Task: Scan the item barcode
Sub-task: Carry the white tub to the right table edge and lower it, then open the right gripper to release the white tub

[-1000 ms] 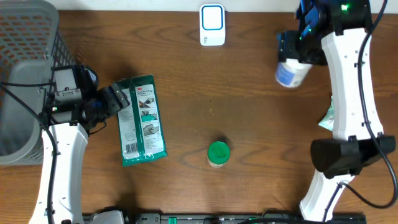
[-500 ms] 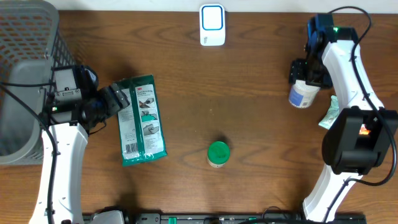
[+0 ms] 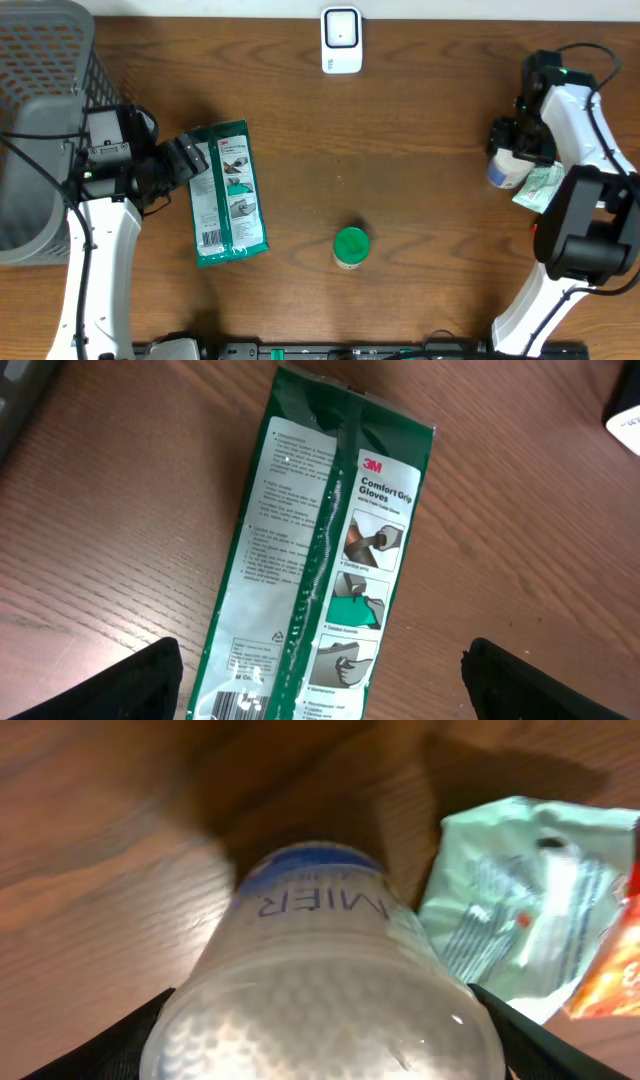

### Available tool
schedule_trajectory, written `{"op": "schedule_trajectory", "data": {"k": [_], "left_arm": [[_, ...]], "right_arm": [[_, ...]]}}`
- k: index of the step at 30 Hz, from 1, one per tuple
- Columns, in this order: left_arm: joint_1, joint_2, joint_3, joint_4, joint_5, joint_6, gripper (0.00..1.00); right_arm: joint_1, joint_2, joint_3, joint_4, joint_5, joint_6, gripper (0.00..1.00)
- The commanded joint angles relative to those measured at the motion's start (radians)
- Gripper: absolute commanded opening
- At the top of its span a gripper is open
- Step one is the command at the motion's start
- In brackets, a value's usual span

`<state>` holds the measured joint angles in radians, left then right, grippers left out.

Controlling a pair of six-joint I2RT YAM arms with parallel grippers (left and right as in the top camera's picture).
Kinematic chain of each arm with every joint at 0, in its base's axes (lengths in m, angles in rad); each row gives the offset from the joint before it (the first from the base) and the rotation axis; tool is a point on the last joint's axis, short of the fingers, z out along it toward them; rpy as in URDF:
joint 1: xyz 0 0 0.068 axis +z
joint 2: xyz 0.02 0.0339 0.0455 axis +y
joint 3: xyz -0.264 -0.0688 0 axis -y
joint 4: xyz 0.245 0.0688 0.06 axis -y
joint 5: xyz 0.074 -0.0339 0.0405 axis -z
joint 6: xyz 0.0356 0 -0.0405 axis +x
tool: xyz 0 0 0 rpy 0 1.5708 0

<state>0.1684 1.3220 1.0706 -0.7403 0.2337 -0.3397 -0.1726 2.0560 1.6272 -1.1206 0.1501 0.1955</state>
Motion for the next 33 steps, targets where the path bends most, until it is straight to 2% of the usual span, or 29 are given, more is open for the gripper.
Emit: {"op": "schedule_trajectory", "data": {"k": [1,5,6,7,8,10,12,15,24,26,29,33], "left_arm": [[0.003,-0.016,0.007,-0.004,0.000,0.006,0.89],[0.003,-0.016,0.007,-0.004,0.000,0.006,0.89],[0.003,-0.016,0.007,-0.004,0.000,0.006,0.89],[0.003,-0.016,0.007,-0.004,0.000,0.006,0.89],[0.003,-0.016,0.007,-0.004,0.000,0.006,0.89],[0.003,-0.016,0.007,-0.004,0.000,0.006,0.89],[0.003,-0.016,0.007,-0.004,0.000,0.006,0.89],[0.003,-0.016,0.007,-0.004,0.000,0.005,0.89],[0.003,-0.016,0.007,-0.004,0.000,0.006,0.89],[0.003,-0.016,0.007,-0.004,0.000,0.006,0.89],[0.003,-0.016,0.007,-0.004,0.000,0.006,0.89],[0.003,-0.016,0.007,-0.004,0.000,0.006,0.89]], "right_arm": [[-0.031,-0.002,-0.021,0.032,0.029,-0.029,0.01],[-0.049,-0.002,-0.021,0.032,0.029,-0.067,0.02],[-0.051,-0.002,-0.021,0.022,0.029,-0.067,0.07],[-0.051,-0.002,-0.021,0.008,0.029,-0.067,0.21],[-0.051,-0.002,-0.021,-0.003,0.029,-0.067,0.45],[-0.051,-0.002,-0.021,-0.021,0.029,-0.085,0.72],[-0.051,-0.002,-0.021,-0.029,0.029,-0.119,0.87],[-0.050,-0.003,-0.007,-0.046,0.045,-0.154,0.98],[-0.049,-0.003,0.199,-0.195,0.036,-0.140,0.99],[-0.048,-0.003,0.255,-0.242,-0.069,-0.141,0.99],[-0.045,-0.003,0.300,-0.286,-0.370,-0.144,0.99],[-0.023,-0.003,0.301,-0.364,-0.718,-0.266,0.99]]}}
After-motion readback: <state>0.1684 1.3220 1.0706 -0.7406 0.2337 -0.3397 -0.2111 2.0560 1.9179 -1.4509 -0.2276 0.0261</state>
